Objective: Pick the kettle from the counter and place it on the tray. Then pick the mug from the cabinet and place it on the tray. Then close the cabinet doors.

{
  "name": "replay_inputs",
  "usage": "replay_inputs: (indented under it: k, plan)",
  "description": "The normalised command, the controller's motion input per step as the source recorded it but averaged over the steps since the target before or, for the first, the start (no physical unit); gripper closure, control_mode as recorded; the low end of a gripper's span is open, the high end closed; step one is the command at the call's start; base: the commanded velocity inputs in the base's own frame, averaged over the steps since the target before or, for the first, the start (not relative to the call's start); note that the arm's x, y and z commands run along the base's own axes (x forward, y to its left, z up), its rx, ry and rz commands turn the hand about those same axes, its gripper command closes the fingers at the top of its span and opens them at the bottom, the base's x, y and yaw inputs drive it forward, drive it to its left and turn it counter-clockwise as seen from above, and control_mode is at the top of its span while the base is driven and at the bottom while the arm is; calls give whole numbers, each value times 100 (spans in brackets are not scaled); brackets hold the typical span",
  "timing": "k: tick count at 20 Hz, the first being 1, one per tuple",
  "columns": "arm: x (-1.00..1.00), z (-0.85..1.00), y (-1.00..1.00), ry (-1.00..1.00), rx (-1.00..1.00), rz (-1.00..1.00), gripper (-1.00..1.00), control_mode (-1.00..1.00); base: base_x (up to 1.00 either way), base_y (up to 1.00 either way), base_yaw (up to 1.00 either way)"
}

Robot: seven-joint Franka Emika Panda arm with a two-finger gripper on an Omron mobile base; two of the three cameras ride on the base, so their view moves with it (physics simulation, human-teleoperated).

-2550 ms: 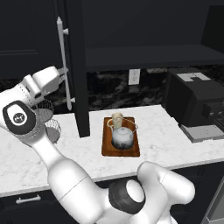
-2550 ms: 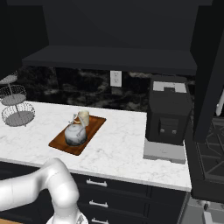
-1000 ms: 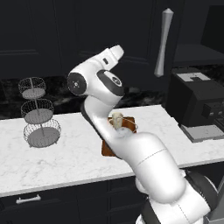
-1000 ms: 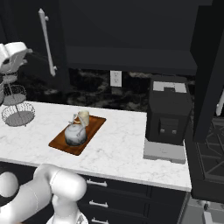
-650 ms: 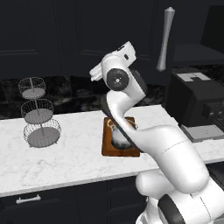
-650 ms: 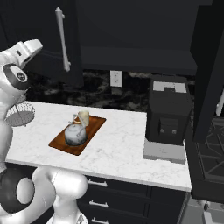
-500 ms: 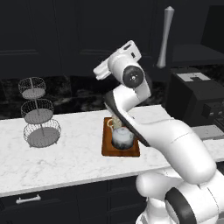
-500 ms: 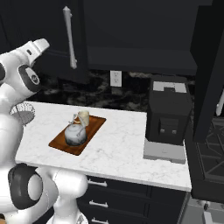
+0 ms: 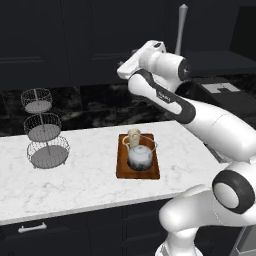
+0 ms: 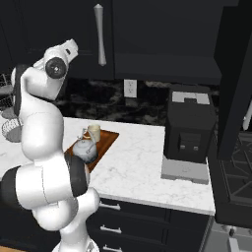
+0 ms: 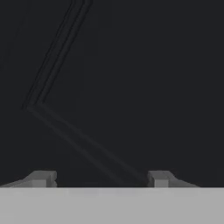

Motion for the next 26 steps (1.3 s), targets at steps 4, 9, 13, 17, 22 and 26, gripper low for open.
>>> replay_inputs:
  k: [4,9,13,17,22,26]
  plan:
    - [98,-2,-2,19,4,29,-100,-100,0,0,0]
    - [80,-28,0,6,0,22,-100,-100,0,0,0]
    - [-21,0,-2,0,0,7,-100,-100,0,0,0]
    - [-90,81,-11,2,0,0,-100,-100,0,0,0]
    - [-66,100,-14,14,0,-2,-100,-100,0,0,0]
    - [-44,100,-6,17,-4,0,-100,-100,0,0,0]
